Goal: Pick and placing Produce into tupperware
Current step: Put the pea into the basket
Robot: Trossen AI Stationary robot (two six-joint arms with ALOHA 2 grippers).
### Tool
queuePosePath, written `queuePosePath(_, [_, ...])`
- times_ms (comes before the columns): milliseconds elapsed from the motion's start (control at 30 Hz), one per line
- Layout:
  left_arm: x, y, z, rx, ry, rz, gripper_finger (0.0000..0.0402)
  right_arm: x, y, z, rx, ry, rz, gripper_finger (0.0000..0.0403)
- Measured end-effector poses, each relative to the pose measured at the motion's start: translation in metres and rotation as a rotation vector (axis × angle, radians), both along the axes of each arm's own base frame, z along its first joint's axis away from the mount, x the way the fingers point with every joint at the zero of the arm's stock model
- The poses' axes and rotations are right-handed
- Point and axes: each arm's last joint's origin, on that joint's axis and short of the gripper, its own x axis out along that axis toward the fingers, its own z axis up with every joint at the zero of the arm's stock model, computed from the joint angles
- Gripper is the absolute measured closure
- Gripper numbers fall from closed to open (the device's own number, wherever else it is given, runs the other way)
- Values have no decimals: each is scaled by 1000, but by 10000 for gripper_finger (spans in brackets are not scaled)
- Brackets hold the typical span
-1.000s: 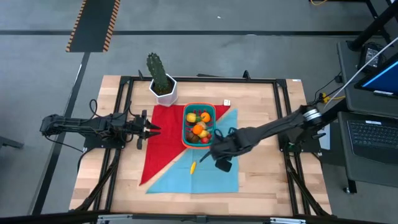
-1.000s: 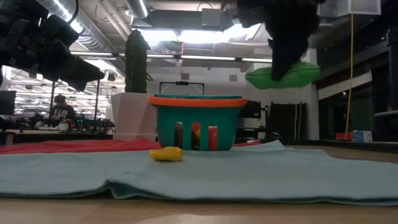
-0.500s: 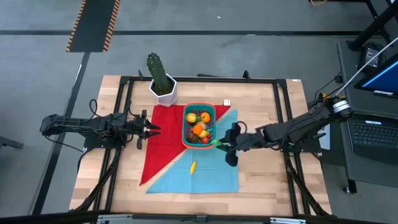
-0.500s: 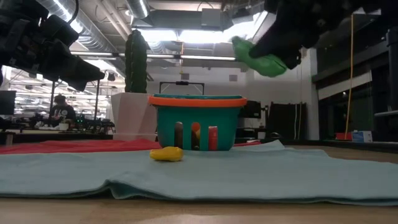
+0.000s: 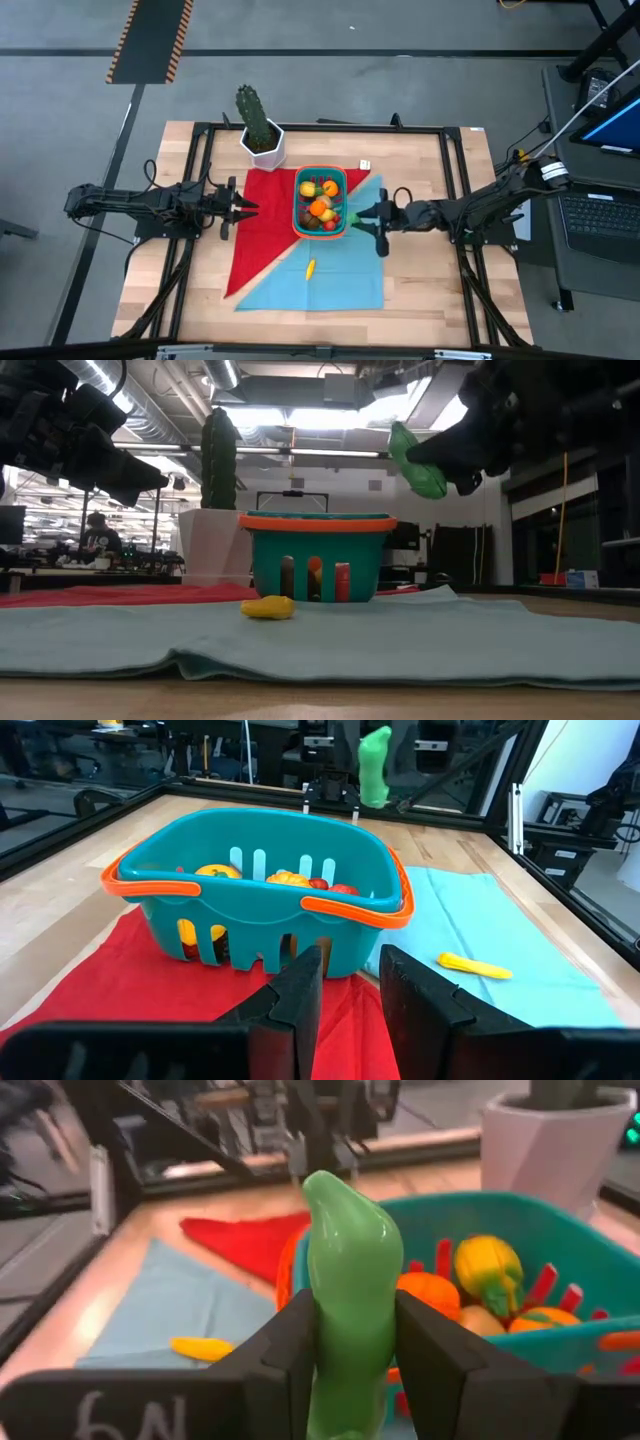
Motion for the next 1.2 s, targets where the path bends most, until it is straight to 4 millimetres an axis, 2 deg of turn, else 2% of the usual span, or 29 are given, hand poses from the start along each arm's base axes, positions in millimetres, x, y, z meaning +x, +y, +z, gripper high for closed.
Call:
queuePosePath(133, [0,0,0,-5,0,1,305,-7,-5,-1,3,-92,37,287])
queuePosePath(533, [0,0,0,-3,0,3,305,-4,-7,3,-13,-118,47,287])
queuePosePath(633, [0,0,0,-7,0,5,305,3,-11,12,-54,-124,31,287])
queuePosePath(733, [0,0,0,-7,0,5,305,13,-20,17,-73,-60,-4,287])
queuePosePath(1000, [0,0,0,-6,0,6,305,50,-49,31,-76,-7,40,287])
queuePosePath(1200, [0,0,0,-6,0,6,305,77,-73,38,-67,86,-5,287])
